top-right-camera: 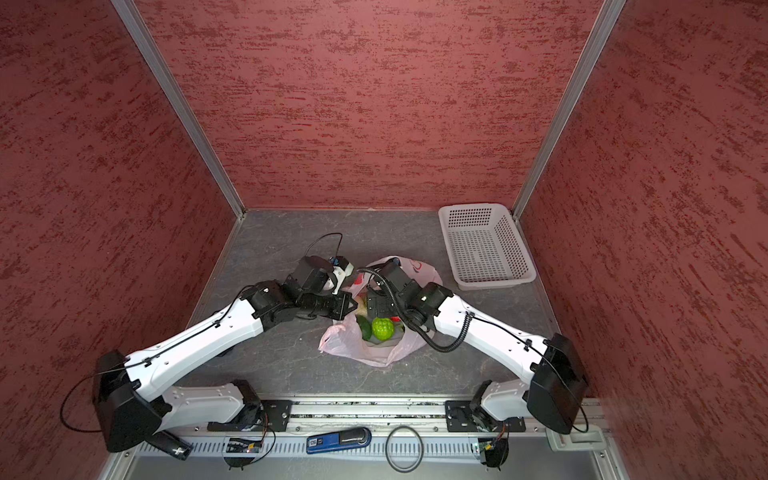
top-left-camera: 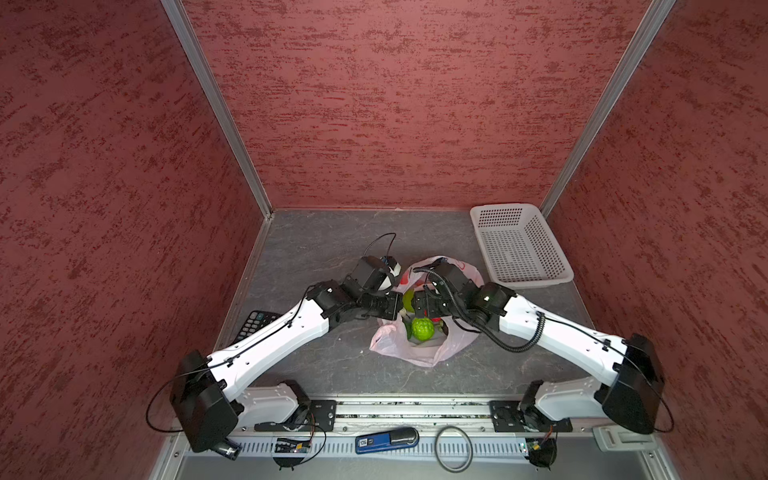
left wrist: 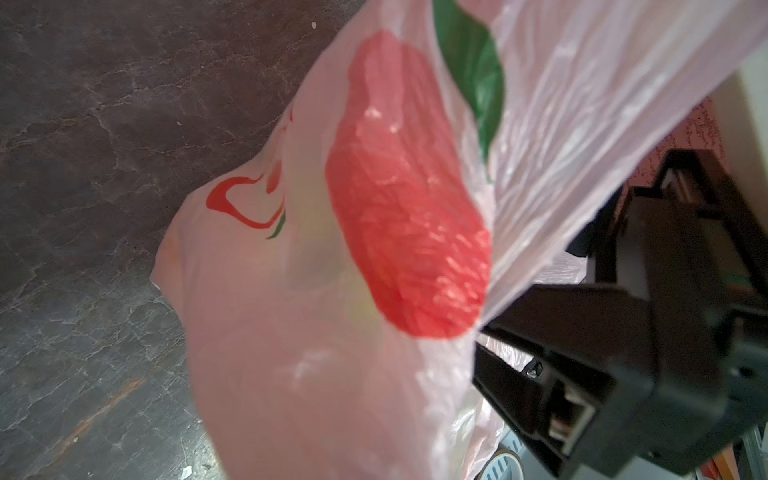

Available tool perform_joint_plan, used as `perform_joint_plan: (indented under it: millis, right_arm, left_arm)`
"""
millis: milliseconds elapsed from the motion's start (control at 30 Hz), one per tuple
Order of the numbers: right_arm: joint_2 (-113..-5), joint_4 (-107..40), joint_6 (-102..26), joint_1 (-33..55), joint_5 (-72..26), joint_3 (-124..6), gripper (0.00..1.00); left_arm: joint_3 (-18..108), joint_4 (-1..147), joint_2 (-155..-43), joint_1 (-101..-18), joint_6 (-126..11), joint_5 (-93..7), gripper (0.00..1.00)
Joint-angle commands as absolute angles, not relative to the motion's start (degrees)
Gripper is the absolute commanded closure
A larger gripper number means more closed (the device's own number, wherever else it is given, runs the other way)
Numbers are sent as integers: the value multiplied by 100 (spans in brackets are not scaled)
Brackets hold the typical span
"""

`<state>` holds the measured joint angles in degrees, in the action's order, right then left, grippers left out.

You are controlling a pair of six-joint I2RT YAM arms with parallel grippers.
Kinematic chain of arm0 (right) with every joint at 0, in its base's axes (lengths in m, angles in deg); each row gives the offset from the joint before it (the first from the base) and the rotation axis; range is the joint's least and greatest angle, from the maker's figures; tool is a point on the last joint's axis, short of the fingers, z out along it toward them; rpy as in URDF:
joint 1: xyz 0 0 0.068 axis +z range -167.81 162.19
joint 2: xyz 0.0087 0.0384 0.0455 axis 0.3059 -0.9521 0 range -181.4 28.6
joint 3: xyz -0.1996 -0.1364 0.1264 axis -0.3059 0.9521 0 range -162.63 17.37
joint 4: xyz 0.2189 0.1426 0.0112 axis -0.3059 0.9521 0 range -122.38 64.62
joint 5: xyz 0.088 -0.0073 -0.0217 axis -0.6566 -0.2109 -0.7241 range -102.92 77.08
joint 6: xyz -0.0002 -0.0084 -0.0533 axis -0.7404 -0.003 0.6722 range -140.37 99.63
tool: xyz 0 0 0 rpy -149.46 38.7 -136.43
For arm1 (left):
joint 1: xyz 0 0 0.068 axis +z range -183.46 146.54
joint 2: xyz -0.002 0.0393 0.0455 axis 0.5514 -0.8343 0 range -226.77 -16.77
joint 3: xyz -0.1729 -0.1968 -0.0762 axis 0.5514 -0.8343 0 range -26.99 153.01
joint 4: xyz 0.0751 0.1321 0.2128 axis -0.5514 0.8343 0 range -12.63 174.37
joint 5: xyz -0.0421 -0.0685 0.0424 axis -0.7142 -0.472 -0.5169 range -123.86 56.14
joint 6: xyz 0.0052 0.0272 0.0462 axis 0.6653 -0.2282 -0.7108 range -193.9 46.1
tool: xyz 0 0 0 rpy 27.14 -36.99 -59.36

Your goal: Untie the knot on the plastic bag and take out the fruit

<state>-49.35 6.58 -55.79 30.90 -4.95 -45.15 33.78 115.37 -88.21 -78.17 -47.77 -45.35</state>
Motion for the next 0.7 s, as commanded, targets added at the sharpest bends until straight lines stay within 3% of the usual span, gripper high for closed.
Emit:
perform_joint_plan:
  millis: [0, 333, 567, 667]
  right_arm:
    - [-5003, 1142, -5377, 3075, 54, -4460, 3]
    - [-5437, 193, -4474, 3087, 118, -4252, 8]
    - [-5945, -7, -3864, 3113, 680, -4239, 12]
    - [-6135, -92, -3677, 3114, 732, -4232, 23]
  left_arm:
    - [3549, 11437, -8908, -7836, -4793, -4494, 100]
    - [3596, 11422, -8950, -7807, -4806, -4506, 100]
    - [3598, 11400, -8963, -7802, -4757, -4503, 100]
    - [3613, 11395, -8963, -7801, -4753, -4495, 100]
